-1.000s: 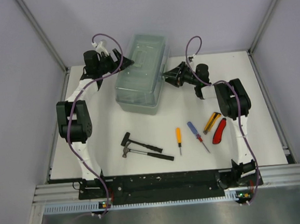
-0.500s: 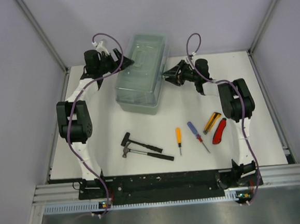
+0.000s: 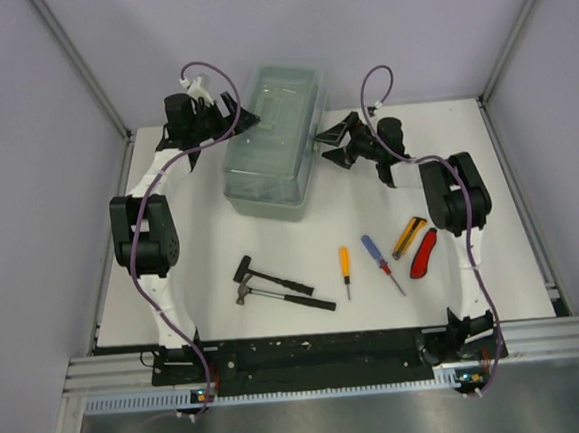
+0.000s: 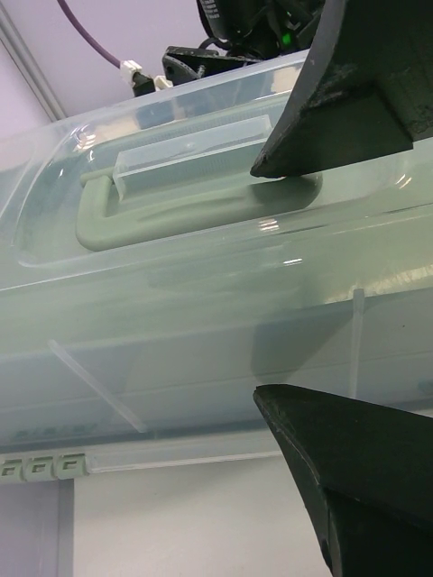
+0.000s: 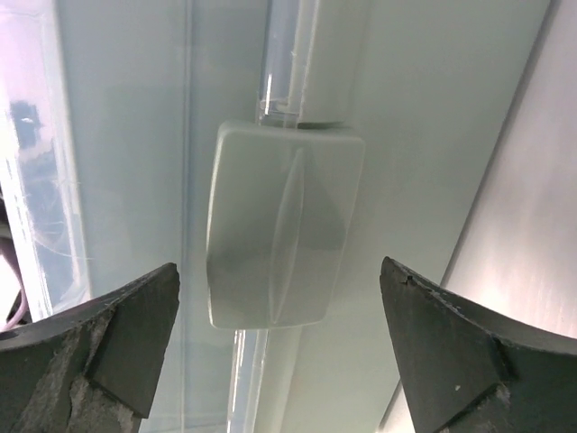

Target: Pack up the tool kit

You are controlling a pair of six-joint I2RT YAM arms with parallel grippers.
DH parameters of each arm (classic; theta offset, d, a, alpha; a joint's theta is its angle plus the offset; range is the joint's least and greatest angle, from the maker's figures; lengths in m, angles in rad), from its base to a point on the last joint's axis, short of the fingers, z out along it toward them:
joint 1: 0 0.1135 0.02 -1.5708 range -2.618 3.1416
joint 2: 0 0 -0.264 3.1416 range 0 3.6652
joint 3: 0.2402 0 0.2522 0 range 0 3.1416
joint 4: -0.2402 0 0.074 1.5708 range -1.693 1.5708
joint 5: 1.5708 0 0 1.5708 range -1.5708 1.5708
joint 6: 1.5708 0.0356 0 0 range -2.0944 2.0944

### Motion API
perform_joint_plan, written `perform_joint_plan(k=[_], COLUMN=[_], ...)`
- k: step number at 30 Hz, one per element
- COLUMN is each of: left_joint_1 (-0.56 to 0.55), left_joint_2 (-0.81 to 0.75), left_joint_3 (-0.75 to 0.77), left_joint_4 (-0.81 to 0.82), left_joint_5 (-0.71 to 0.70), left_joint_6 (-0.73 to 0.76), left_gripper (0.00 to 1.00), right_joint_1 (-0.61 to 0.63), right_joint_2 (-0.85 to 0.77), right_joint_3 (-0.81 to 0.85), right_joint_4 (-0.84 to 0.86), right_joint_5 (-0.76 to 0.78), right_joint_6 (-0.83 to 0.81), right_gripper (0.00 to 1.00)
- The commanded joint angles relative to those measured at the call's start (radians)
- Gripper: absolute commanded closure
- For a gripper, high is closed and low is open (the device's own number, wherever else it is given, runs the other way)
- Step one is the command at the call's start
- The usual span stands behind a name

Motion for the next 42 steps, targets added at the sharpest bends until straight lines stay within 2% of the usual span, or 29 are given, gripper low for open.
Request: perform_joint_plan(k=[1,5,7,11,13,15,18,21,22,25,28,34,39,42], left_joint_1=[-0.136,-0.136,-0.136,-0.138,-0.141,-0.144,-0.151,-0.159,-0.162,-0.168,-0.173,-0.177,-0.177,-0.179], left_joint_2=[0.038,0.037,0.037,0.038,0.041,0.044,0.05,0.055,0.055,0.058,0.058,0.057,0.057,0.057], left_joint_3=[-0.041,-0.062,-0.072,-0.081,-0.081,-0.081,-0.082,-0.084,-0.084,-0.085,-0.085,-0.073,-0.066,-0.062], left_joint_4=[-0.174,-0.148,-0.137,-0.12,-0.12,-0.12,-0.123,-0.132,-0.134,-0.142,-0.155,-0.209,-0.251,-0.258], left_joint_5=[0.204,0.233,0.245,0.261,0.265,0.27,0.282,0.284,0.284,0.279,0.262,0.224,0.189,0.178], left_joint_6=[-0.02,-0.045,-0.058,-0.075,-0.075,-0.075,-0.072,-0.066,-0.063,-0.058,-0.048,-0.014,0.014,0.017], left_gripper=[0.05,0.05,0.05,0.05,0.05,0.05,0.05,0.05,0.05,0.05,0.05,0.05,0.05,0.05], right_joint_1=[0.104,0.105,0.105,0.116,0.12,0.126,0.134,0.142,0.143,0.145,0.145,0.146,0.145,0.145], right_joint_2=[0.061,0.133,0.156,0.159,0.152,0.152,0.156,0.149,0.142,0.118,0.096,0.066,-0.009,-0.019], right_joint_3=[0.007,0.044,0.068,0.098,0.107,0.115,0.134,0.139,0.138,0.136,0.135,0.128,0.127,0.133], right_joint_4=[0.316,0.598,0.674,0.712,0.7,0.711,0.723,0.69,0.665,0.599,0.527,0.458,0.217,0.13], right_joint_5=[-0.032,-0.051,-0.055,-0.081,-0.097,-0.107,-0.123,-0.124,-0.124,-0.126,-0.124,-0.1,-0.058,-0.038], right_joint_6=[0.086,0.232,0.287,0.306,0.295,0.298,0.313,0.303,0.292,0.26,0.231,0.218,0.085,0.053], right_gripper=[0.06,0.04,0.04,0.04,0.07,0.16,0.37,0.56,0.59,0.62,0.69,0.78,0.81,0.82])
